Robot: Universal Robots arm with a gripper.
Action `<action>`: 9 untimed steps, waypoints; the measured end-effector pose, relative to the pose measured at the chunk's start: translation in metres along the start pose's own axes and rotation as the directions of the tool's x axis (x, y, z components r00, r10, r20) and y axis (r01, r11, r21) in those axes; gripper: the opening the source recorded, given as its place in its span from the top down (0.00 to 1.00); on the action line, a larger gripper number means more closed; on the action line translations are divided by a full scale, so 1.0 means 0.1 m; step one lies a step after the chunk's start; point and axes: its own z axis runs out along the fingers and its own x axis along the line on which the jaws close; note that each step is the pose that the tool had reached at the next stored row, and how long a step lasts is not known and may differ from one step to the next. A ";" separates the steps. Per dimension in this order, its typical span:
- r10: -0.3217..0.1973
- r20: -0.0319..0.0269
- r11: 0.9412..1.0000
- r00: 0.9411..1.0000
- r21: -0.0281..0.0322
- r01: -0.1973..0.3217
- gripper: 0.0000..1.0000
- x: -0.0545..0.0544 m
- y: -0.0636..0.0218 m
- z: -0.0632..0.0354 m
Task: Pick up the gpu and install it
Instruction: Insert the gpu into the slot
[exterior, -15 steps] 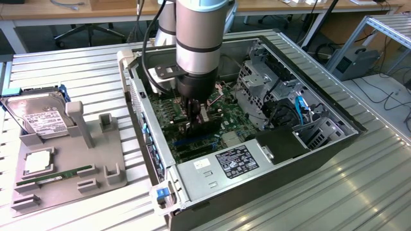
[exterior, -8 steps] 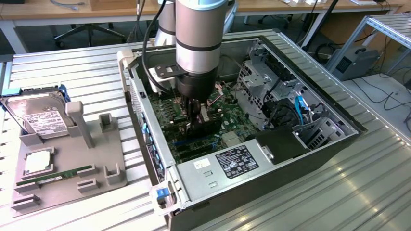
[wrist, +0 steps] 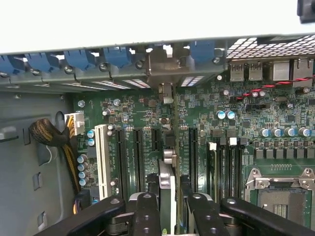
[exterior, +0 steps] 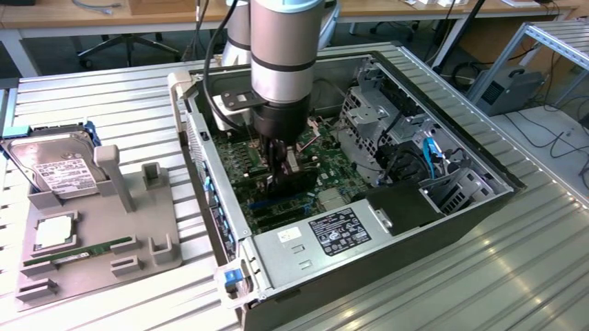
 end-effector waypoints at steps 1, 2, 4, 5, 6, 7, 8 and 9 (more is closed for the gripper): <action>0.000 0.000 1.000 1.000 0.000 0.000 0.73 -0.01 0.000 -0.001; 0.000 -0.001 1.000 1.000 0.000 0.000 0.73 -0.01 0.000 -0.001; 0.000 -0.001 1.000 1.000 0.000 0.000 0.73 -0.02 -0.001 -0.002; 0.000 -0.001 1.000 1.000 0.000 0.000 0.73 -0.02 0.000 -0.002; 0.000 -0.001 1.000 1.000 0.000 0.000 0.73 -0.02 0.000 -0.002; 0.000 -0.001 1.000 1.000 0.000 0.000 0.73 -0.02 0.000 -0.002; 0.000 -0.001 1.000 1.000 0.000 0.000 0.73 -0.02 0.000 -0.002; 0.000 -0.001 1.000 1.000 0.000 0.000 0.73 -0.02 0.000 -0.002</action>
